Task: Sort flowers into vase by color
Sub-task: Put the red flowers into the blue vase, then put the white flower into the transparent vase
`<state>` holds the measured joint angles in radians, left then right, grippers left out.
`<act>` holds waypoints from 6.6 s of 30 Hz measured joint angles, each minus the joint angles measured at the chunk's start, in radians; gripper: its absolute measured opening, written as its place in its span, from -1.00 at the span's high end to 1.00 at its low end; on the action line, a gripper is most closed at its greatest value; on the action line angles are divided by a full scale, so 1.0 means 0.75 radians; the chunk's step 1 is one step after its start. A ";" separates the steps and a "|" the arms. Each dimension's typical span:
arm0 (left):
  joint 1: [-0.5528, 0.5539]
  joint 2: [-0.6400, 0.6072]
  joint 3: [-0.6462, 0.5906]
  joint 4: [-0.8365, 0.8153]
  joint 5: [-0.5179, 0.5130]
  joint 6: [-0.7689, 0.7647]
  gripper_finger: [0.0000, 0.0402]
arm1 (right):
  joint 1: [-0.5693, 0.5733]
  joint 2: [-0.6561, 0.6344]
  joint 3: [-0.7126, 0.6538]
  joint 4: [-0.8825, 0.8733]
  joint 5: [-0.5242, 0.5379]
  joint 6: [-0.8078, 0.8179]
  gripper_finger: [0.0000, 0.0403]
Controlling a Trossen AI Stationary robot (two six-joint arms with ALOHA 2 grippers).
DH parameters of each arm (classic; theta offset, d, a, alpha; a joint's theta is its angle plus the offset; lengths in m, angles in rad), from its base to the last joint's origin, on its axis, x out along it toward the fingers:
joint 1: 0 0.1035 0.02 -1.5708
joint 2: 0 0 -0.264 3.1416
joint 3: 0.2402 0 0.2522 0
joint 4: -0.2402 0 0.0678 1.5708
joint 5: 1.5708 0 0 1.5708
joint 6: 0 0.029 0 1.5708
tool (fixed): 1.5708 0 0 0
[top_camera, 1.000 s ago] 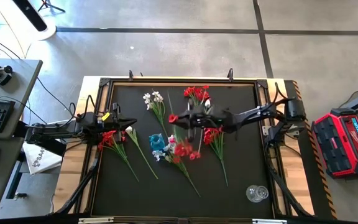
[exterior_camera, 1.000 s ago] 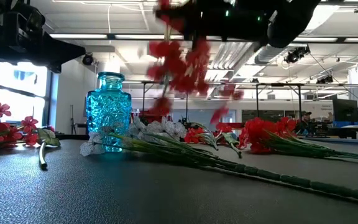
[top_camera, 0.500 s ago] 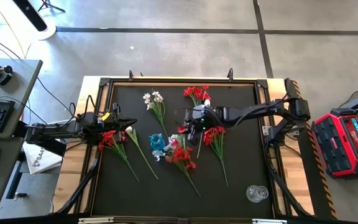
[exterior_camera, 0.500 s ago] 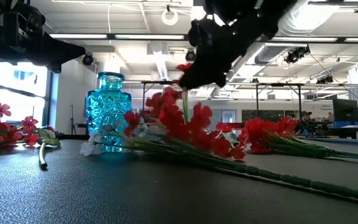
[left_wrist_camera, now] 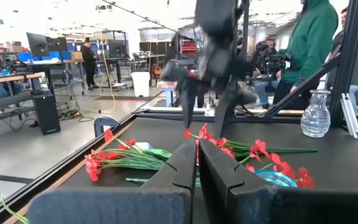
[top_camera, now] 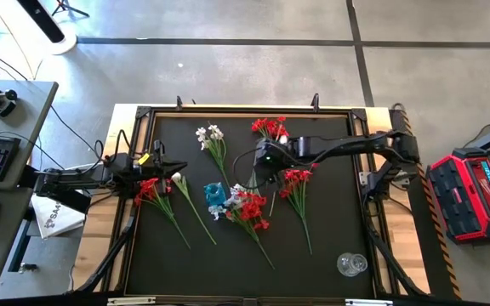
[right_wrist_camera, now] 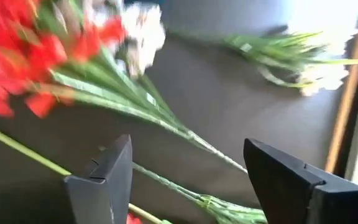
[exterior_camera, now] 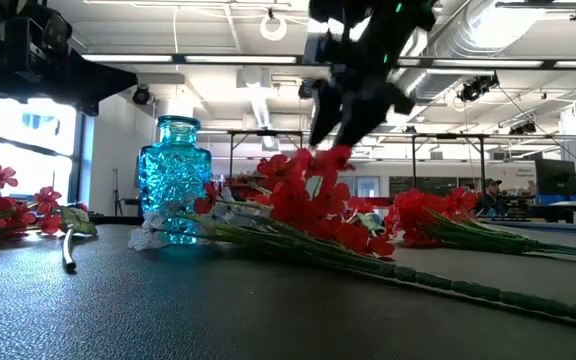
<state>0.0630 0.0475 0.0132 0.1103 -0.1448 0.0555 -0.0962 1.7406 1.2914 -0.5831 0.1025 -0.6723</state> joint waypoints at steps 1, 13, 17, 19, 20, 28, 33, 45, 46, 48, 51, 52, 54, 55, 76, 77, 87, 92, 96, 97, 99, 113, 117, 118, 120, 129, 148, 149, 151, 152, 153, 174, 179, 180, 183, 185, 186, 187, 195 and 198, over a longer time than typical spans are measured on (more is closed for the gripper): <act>0.000 0.000 0.000 0.002 0.000 0.000 0.96 | -0.011 0.040 -0.001 0.010 0.000 -0.059 -0.23; 0.000 0.000 -0.001 0.011 0.000 -0.003 0.96 | -0.089 0.340 0.001 0.278 0.017 -0.477 -0.15; 0.000 0.000 -0.001 0.010 0.000 -0.003 0.96 | -0.105 0.352 0.001 0.283 -0.065 -0.414 0.14; 0.000 0.000 -0.001 0.010 0.000 -0.003 0.96 | -0.118 0.355 -0.001 0.282 -0.118 -0.357 0.34; 0.000 0.000 -0.001 0.010 0.000 -0.003 0.96 | -0.124 0.356 -0.001 0.283 -0.141 -0.325 0.45; 0.000 0.000 -0.001 0.010 0.000 -0.002 0.96 | -0.135 0.362 -0.004 0.367 -0.187 0.059 0.94; 0.000 0.000 -0.001 0.009 0.000 -0.003 0.96 | -0.143 0.272 -0.043 0.361 -0.211 0.294 0.98; 0.000 0.000 -0.001 0.013 0.000 -0.002 0.96 | -0.211 -0.335 -0.609 1.194 -0.274 0.644 1.00; 0.000 0.000 -0.001 0.017 0.000 -0.003 0.96 | -0.207 -0.370 -0.649 1.324 -0.296 0.672 1.00; 0.000 0.000 -0.001 0.021 0.000 -0.003 0.96 | -0.195 -0.408 -0.711 1.565 -0.355 0.725 1.00; 0.000 0.000 -0.001 0.022 -0.001 -0.001 0.96 | -0.180 -0.405 -0.768 1.860 -0.461 0.821 1.00; 0.000 0.000 -0.001 0.024 0.000 -0.001 0.96 | -0.175 -0.396 -0.768 1.900 -0.475 0.854 1.00; 0.000 0.001 -0.001 0.024 -0.001 -0.001 0.96 | -0.166 -0.386 -0.764 1.858 -0.476 0.902 1.00; 0.000 0.000 -0.001 0.025 0.000 -0.001 0.96 | -0.162 -0.384 -0.753 1.795 -0.458 0.924 1.00; 0.000 0.000 -0.001 0.025 -0.025 -0.025 0.96 | -0.156 0.480 0.351 0.107 -0.122 1.028 -0.11; 0.000 0.000 -0.001 0.024 -0.025 -0.025 0.96 | -0.156 0.515 0.377 0.096 -0.118 1.034 -0.11; 0.000 0.000 -0.001 0.009 -0.025 -0.025 0.96 | -0.158 0.657 0.477 0.077 -0.066 1.041 0.47; 0.000 0.001 -0.001 0.007 -0.025 -0.024 0.96 | -0.161 0.658 0.461 0.095 -0.060 1.040 0.94; 0.000 0.000 -0.001 -0.009 -0.025 -0.024 0.96 | -0.160 0.623 0.453 0.071 0.020 1.052 0.98; 0.000 0.001 -0.001 -0.017 -0.025 -0.024 0.96 | -0.158 0.603 0.438 0.089 0.028 1.051 0.99; 0.000 0.000 -0.001 -0.029 -0.025 -0.024 0.96 | -0.154 0.535 0.366 0.181 0.038 1.061 0.99; 0.000 0.000 -0.001 -0.047 -0.031 -0.025 0.96 | -0.021 -0.079 -0.675 2.064 -0.049 0.987 1.00; 0.000 0.000 -0.001 -0.040 -0.031 -0.024 0.96 | 0.057 0.012 -0.736 2.697 -0.169 0.897 1.00; 0.000 0.001 -0.001 -0.040 -0.031 -0.024 0.96 | 0.075 0.057 -0.728 2.797 -0.187 0.889 1.00; 0.000 0.000 -0.001 -0.040 -0.031 -0.024 0.96 | 0.101 0.134 -0.669 2.863 -0.201 0.870 1.00; 0.000 0.000 -0.001 -0.043 -0.031 -0.012 0.96 | 0.121 0.405 -0.142 2.847 -0.450 0.877 1.00; 0.000 0.000 -0.001 -0.042 -0.031 0.000 0.96 | 0.067 0.592 -0.105 2.642 -0.346 0.964 1.00; 0.000 0.001 -0.001 -0.042 -0.031 0.000 0.96 | 0.067 0.600 -0.105 2.636 -0.337 0.973 1.00; 0.000 0.000 -0.001 -0.042 -0.031 -0.001 0.96 | 0.067 0.603 -0.105 2.595 -0.336 0.981 0.96; 0.000 0.000 -0.001 -0.042 -0.031 -0.001 0.96 | 0.066 0.602 -0.105 2.565 -0.337 0.981 0.91; 0.000 0.001 -0.001 -0.042 -0.031 0.000 0.96 | 0.066 0.600 -0.105 2.532 -0.337 0.987 0.86; 0.000 0.000 -0.001 -0.048 -0.031 -0.001 0.96 | 0.175 -0.133 -0.097 0.517 -0.069 1.134 -0.35; 0.000 0.000 -0.001 -0.039 -0.031 0.001 0.96 | 0.273 -0.277 -0.097 0.157 0.030 1.427 -0.29; 0.001 0.000 -0.001 -0.039 -0.035 0.001 0.96 | 0.296 -0.297 -0.097 0.094 0.046 1.505 -0.28; 0.000 0.000 -0.001 -0.040 -0.056 -0.019 0.96 | 0.365 -0.319 -0.097 -0.069 0.176 1.725 -0.25; 0.000 0.000 -0.001 -0.040 -0.059 -0.081 0.96 | 0.398 -0.308 -0.097 -0.185 0.280 1.881 -0.23; 0.000 0.000 -0.001 -0.040 -0.057 -0.112 0.96 | 0.402 -0.300 -0.098 -0.238 0.324 1.957 -0.21; 0.000 0.000 -0.001 -0.040 -0.055 -0.144 0.96 | 0.401 -0.293 -0.104 -0.282 0.357 2.020 -0.20; 0.000 0.000 -0.001 -0.044 -0.053 -0.297 0.96 | 0.114 -0.260 -0.220 -0.421 0.355 2.186 -0.01; 0.000 0.001 -0.001 -0.048 -0.050 -0.336 0.96 | -0.030 -0.260 -0.270 -0.379 0.319 2.179 0.07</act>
<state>0.0631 0.0479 0.0124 0.0746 -0.1826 -0.1967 -0.1184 1.5459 1.0886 -0.8674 0.3417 0.9620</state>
